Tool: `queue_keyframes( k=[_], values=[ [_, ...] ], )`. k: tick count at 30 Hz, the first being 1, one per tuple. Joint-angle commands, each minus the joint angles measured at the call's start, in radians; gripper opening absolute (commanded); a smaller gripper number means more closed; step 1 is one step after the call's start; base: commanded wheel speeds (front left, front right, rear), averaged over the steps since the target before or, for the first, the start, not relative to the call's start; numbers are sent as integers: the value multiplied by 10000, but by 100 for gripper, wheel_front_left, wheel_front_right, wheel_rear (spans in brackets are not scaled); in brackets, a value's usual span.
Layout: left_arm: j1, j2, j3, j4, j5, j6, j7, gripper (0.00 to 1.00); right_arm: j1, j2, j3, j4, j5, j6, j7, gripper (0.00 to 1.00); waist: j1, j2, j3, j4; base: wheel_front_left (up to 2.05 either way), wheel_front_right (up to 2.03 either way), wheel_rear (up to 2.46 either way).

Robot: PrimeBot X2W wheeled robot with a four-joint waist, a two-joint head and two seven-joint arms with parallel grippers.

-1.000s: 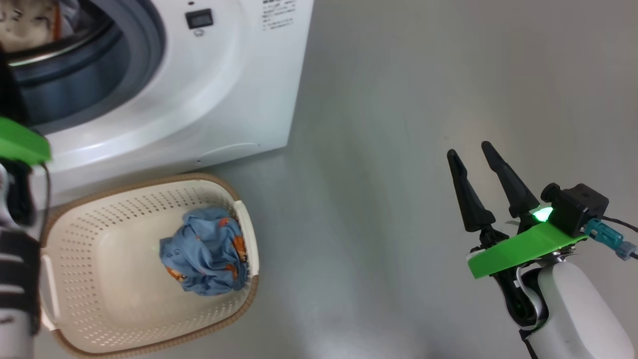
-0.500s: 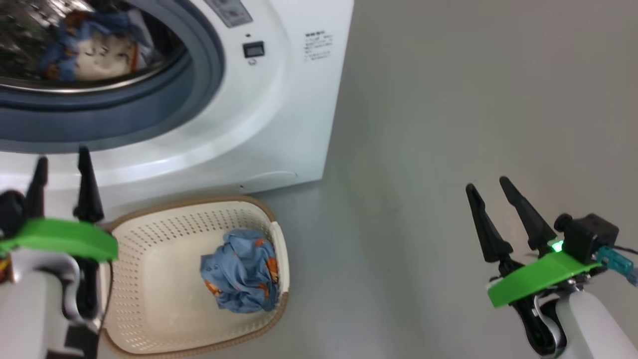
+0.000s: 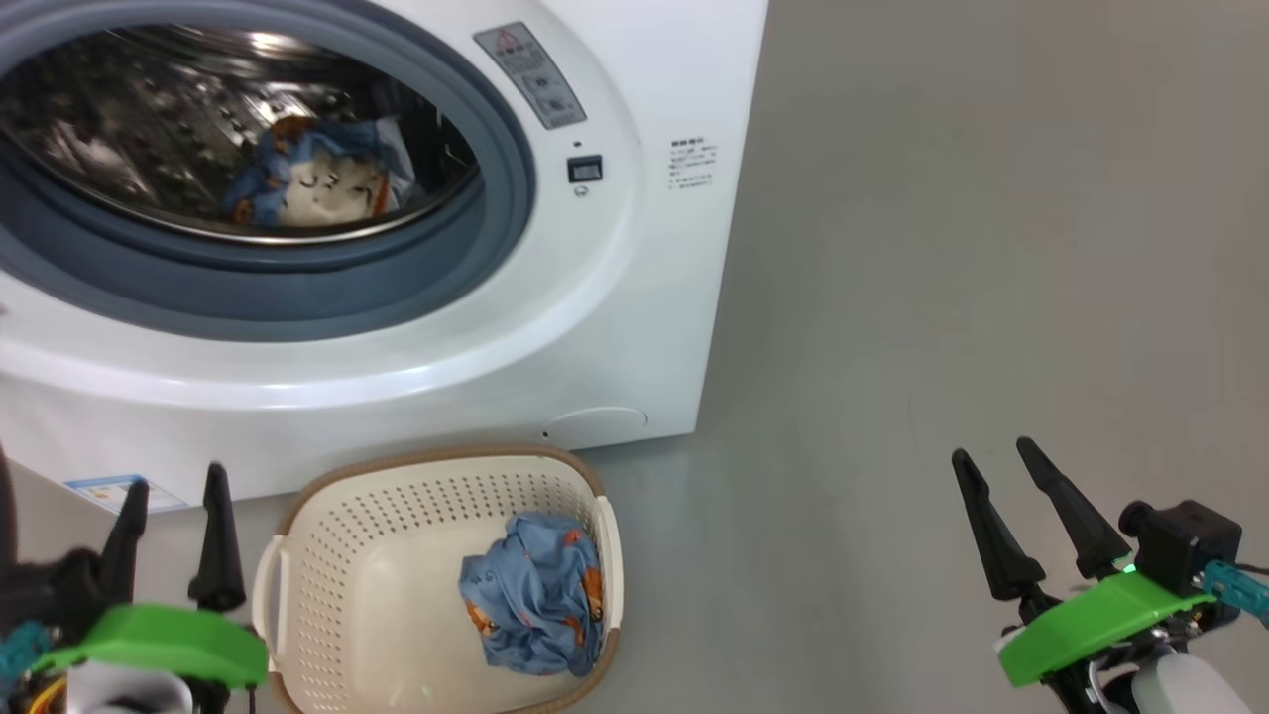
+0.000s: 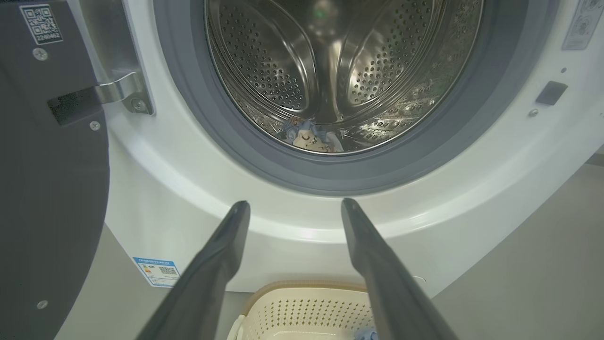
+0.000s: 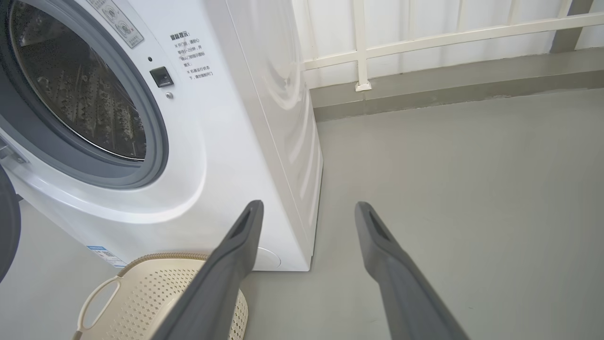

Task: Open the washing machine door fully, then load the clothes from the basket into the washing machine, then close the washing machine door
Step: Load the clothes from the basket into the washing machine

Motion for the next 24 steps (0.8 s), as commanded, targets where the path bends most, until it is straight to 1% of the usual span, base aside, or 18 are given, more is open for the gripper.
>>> queue_keyframes(
  k=[1, 14, 20, 24],
  values=[
    [143, 232, 410, -401, 68, -24, -62, 100, 177, -196, 145, -223, 117, 16, -120, 100, 0, 0, -321, 232, 0, 0, 0],
    [2074, -189, 765, -1813, 339, -25, -62, 100, 976, -309, 39, -223, 220, 16, -120, 100, 0, 0, -1071, 548, 0, 0, 0],
    [2781, -287, 971, -2528, 372, -25, -63, 100, 1133, -300, -26, -307, 228, 16, -120, 100, 0, 0, -1107, 600, 0, 0, 0],
    [2821, -305, 1019, -2719, 402, -25, -63, 100, 1092, -298, -31, -346, 201, 16, -120, 100, 0, 0, -1013, 598, 0, 0, 0]
  ],
)
